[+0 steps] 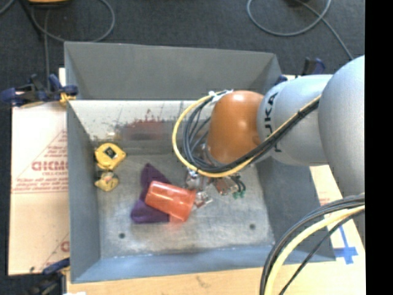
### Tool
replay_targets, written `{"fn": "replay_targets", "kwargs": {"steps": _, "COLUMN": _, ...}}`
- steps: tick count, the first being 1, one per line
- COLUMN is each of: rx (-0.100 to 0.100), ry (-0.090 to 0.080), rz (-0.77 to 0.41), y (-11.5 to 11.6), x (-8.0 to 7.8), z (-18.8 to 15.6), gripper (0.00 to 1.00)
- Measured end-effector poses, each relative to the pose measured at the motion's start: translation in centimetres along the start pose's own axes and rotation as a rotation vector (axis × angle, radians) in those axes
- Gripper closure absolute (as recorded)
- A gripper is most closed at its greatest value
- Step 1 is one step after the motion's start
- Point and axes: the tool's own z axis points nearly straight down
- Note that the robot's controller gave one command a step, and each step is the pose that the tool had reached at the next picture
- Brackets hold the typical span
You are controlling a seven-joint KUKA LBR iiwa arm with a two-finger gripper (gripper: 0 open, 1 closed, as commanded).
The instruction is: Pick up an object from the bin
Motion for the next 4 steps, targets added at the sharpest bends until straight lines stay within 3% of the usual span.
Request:
{"fn": "replay_targets", "kwargs": {"steps": 2, "rx": -0.001, "ry": 0.002, "rz": 0.0, "y": 0.0, "x": 0.1, "z": -0.3, "gripper": 1.0}}
{"fn": "replay_targets", "kwargs": {"steps": 4, "rx": -0.002, "ry": -0.013, "rz": 0.002, "y": 0.1, "x": 0.0, "z": -3.4, "gripper": 1.0}}
